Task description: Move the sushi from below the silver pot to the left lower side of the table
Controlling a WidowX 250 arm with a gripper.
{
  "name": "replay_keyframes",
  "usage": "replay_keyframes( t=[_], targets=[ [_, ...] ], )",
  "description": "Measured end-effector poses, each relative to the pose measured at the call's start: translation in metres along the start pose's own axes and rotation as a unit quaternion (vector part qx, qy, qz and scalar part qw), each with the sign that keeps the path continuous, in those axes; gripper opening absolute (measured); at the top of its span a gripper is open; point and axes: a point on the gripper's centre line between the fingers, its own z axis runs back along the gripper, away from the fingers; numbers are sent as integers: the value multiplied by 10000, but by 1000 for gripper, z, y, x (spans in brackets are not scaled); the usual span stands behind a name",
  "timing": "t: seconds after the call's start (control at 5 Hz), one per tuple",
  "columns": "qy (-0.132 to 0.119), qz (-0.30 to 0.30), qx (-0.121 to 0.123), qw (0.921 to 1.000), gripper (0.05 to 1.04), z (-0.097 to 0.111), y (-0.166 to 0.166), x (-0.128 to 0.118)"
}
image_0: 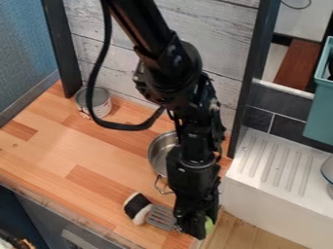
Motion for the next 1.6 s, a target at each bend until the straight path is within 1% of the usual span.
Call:
replay_keyframes(
  t=[0.2,0.6,0.8,1.0,1.2,1.4,1.6],
  targets=[
    [-60,182,-33,9998,423,3,-2,15],
    [-217,684,170,9973,423,0,-3,50],
    [-258,935,227,9950,423,-1,-1,67],
    [-293,1178,205,9924,423,2,2,87],
    [-230,1401,256,9895,423,4,7,102],
    [-190,1719,262,9846,423,8,12,120],
    [-241,2073,208,9778,423,13,14,141]
  ],
)
